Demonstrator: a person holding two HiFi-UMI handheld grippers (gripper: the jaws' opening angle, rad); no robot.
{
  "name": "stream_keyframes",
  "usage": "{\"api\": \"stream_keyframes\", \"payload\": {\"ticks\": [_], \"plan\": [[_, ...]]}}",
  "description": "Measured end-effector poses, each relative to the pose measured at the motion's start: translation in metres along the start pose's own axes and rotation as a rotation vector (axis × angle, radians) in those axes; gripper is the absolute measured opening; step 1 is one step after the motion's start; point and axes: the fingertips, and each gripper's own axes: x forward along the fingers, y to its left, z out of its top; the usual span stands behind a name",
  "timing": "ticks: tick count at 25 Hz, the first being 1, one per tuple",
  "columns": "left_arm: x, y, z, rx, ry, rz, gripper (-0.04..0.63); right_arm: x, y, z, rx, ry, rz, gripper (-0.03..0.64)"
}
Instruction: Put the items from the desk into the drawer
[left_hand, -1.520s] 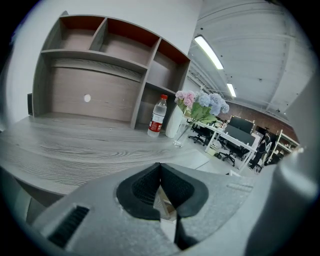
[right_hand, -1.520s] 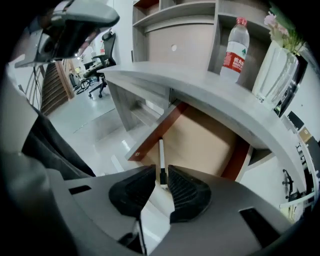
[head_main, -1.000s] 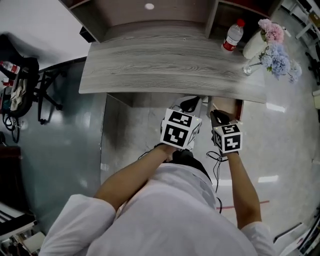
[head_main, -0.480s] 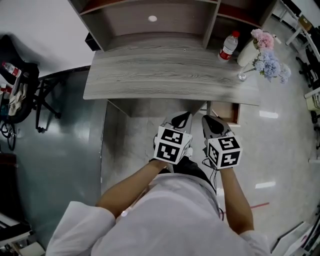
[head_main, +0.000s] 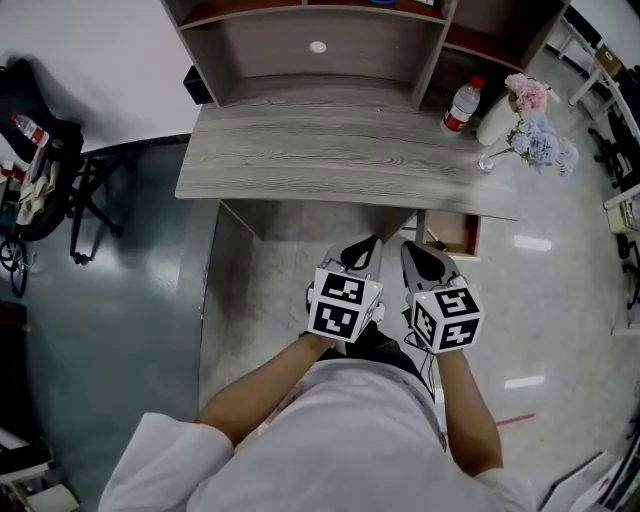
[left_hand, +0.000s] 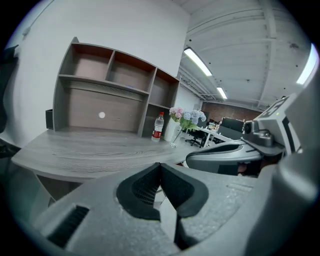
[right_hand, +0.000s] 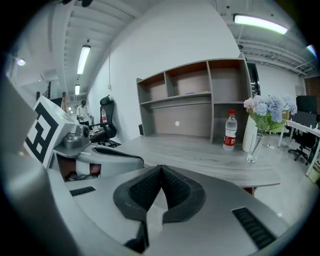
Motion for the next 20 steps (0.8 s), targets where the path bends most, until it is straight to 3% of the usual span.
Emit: {"api": "stream_keyframes", "payload": {"ticks": [20], "plan": [[-0.008,-0.010,-0.005,0.001,0.000,-0.027,0.003,-0.009,0.012,0.001,0.021,-0.030,-0.001,0.002]]}}
